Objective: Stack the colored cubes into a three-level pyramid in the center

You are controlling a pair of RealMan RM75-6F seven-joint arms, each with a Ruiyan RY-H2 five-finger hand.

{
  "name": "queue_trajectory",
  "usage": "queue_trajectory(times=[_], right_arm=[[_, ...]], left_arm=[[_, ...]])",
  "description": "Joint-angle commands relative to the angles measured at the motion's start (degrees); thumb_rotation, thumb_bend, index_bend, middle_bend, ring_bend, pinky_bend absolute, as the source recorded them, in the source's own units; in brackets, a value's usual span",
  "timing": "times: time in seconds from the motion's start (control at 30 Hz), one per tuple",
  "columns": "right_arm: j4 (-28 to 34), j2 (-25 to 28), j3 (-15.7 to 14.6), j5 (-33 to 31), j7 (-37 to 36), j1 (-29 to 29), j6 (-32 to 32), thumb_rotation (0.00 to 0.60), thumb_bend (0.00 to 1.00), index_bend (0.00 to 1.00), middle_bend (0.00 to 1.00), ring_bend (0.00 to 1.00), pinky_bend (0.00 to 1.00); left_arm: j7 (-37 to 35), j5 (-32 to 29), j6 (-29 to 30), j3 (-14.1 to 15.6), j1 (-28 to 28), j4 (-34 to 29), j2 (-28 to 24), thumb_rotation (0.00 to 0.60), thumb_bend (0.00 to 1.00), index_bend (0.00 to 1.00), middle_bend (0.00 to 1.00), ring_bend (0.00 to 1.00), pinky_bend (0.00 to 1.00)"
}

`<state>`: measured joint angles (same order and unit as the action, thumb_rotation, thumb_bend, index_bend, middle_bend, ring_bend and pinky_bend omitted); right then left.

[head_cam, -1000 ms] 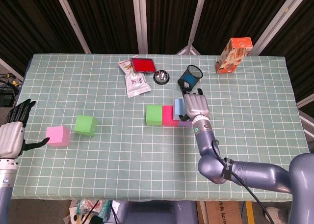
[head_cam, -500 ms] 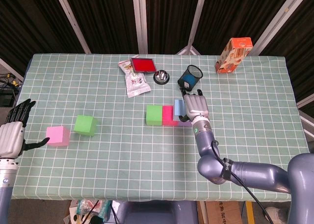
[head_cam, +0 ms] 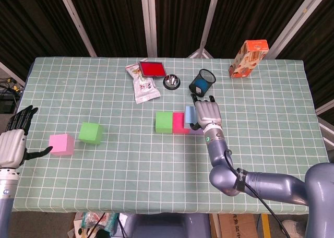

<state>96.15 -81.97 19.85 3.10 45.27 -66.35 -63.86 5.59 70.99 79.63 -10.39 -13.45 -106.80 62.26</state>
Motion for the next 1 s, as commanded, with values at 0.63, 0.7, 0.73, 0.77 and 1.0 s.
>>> queue_trajectory(times=[0.63, 0.7, 0.73, 0.77, 1.0], right_arm=[[0.4, 0.1, 0.3, 1.0, -0.3, 0.0, -0.3, 0.600, 0.31, 0.00, 0.24, 0.20, 0.00], [0.5, 0.2, 0.2, 1.0, -0.2, 0.0, -0.5, 0.600, 0.31, 0.00, 0.23, 0.18, 0.00], [0.6, 0.2, 0.2, 1.0, -0.2, 0.1, -0.5, 0.600, 0.31, 0.00, 0.21, 0.17, 0.00], [0.7, 0.2, 0.2, 1.0, -0.2, 0.1, -0.6, 0.600, 0.31, 0.00, 0.20, 0.16, 0.00], [2.1, 0.7, 0.2, 1.3, 0.1, 0.1, -1.1, 0.600, 0.31, 0.00, 0.13, 0.09, 0.00]], left_arm=[[0.0, 0.0, 0.2, -0.1, 0.0, -0.1, -0.1, 0.600, 0.05, 0.00, 0.00, 0.00, 0.01], [-0.1, 0.0, 0.2, -0.1, 0.0, -0.2, -0.1, 0.600, 0.05, 0.00, 0.00, 0.00, 0.01], [-0.1, 0.0, 0.2, -0.1, 0.0, -0.2, -0.1, 0.600, 0.05, 0.00, 0.00, 0.00, 0.00], [-0.1, 0.0, 0.3, -0.1, 0.0, -0.2, -0.1, 0.600, 0.05, 0.00, 0.00, 0.00, 0.00], [-0.1, 0.1, 0.4, -0.2, 0.1, -0.3, -0.2, 0.600, 0.05, 0.00, 0.00, 0.00, 0.00]])
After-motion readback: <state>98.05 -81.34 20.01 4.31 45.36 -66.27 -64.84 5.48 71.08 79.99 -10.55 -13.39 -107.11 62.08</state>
